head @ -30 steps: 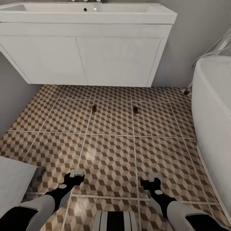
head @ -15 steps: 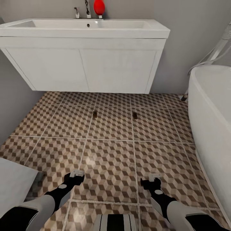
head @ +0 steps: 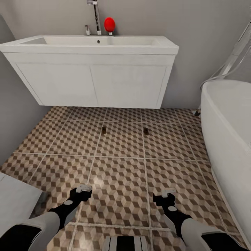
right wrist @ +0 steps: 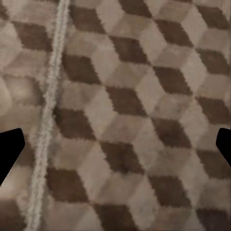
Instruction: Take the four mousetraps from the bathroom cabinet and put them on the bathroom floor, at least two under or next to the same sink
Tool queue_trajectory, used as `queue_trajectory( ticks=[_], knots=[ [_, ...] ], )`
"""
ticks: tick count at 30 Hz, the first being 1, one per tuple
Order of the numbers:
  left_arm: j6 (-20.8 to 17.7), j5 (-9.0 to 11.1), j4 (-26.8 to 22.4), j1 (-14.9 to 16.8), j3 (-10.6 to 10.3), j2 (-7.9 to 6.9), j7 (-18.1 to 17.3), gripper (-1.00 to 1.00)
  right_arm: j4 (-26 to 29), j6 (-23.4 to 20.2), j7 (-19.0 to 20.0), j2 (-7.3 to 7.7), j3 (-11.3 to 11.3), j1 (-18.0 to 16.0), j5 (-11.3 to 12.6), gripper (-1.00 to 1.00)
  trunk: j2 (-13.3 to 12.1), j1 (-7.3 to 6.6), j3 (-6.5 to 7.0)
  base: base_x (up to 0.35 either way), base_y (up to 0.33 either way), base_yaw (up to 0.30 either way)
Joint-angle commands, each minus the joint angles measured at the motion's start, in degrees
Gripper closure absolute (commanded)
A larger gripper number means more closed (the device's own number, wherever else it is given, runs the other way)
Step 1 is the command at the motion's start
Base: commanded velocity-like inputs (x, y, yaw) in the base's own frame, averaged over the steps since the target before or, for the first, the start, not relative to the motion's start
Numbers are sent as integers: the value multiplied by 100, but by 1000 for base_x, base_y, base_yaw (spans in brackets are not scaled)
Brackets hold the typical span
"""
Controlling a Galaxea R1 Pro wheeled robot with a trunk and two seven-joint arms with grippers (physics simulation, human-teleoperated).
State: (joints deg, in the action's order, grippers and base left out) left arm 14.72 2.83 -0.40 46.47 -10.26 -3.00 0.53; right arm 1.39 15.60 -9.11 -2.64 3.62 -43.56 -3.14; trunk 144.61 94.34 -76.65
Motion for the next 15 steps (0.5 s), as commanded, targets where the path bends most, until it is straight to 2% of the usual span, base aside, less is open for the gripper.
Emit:
queue_trajectory(
  ticks=[1, 15],
  knots=[
    [18, 30, 5, 2, -46, -2, 6, -100, -7, 3, -46, -1, 34, -3, -32, -100, 0, -3, 19, 0, 0, 0],
    [13, 34, 9, 2, -46, -7, 7, -100, -7, -7, -47, 0, 32, -3, -29, -100, -19, -39, 329, 0, 0, 0]
  ],
)
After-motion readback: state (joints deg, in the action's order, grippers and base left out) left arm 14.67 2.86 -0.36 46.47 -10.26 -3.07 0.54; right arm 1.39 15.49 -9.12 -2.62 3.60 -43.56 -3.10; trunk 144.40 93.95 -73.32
